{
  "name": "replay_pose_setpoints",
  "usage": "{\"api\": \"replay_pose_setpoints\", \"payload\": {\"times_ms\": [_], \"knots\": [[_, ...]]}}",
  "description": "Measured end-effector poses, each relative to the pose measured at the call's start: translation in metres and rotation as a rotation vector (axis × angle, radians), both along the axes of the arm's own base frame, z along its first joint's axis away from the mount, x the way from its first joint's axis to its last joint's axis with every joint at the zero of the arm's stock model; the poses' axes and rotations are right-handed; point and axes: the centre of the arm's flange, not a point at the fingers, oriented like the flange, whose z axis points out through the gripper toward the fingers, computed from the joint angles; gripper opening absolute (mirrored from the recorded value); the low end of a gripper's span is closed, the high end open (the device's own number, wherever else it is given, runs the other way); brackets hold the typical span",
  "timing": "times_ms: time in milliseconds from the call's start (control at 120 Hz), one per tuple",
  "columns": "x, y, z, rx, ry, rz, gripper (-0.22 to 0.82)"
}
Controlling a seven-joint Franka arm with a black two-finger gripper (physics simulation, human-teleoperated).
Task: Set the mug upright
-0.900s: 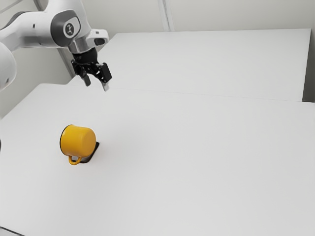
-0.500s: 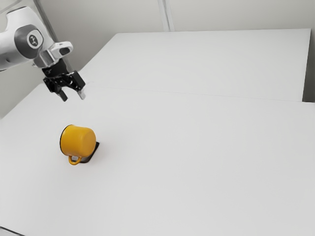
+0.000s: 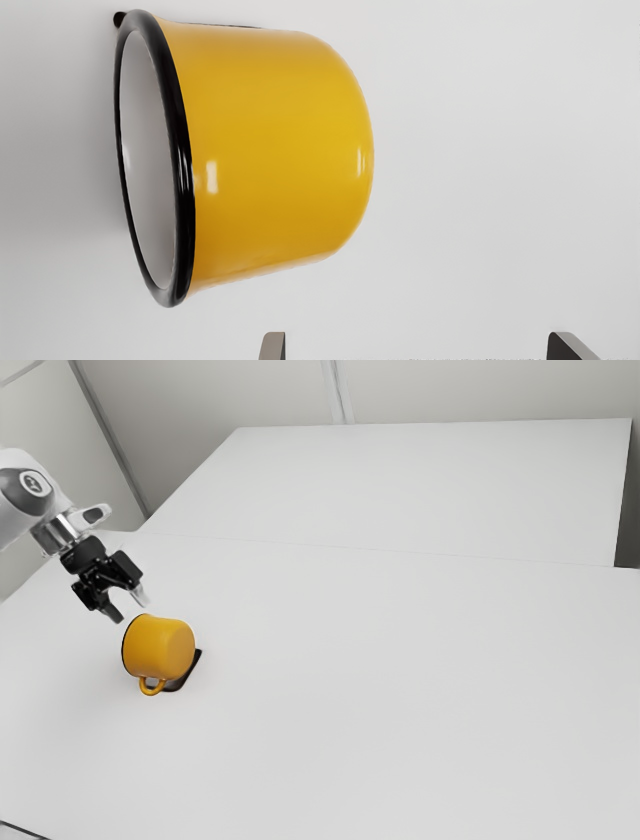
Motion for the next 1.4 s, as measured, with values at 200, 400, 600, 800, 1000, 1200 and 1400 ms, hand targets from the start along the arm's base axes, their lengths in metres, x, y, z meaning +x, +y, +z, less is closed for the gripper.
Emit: {"api": "replay_pose_setpoints", "payload": {"times_ms": [200, 400, 600, 800, 1000, 1200, 1400], "knots": [[-0.002, 0.029, -0.016, -0.042, -0.078, 0.026, 0.57], [0.004, 0.04, -0.036, -0.039, -0.157, 0.053, 0.58], [-0.006, 0.048, -0.065, -0.078, -0.19, 0.109, 0.58], [-0.017, 0.036, -0.078, -0.135, -0.192, 0.113, 0.58], [-0.018, 0.031, -0.081, -0.182, -0.206, 0.112, 0.49], [-0.02, 0.028, -0.084, -0.209, -0.217, 0.112, 0.24], [-0.016, 0.021, -0.071, -0.203, -0.248, 0.089, -0.05]]}}
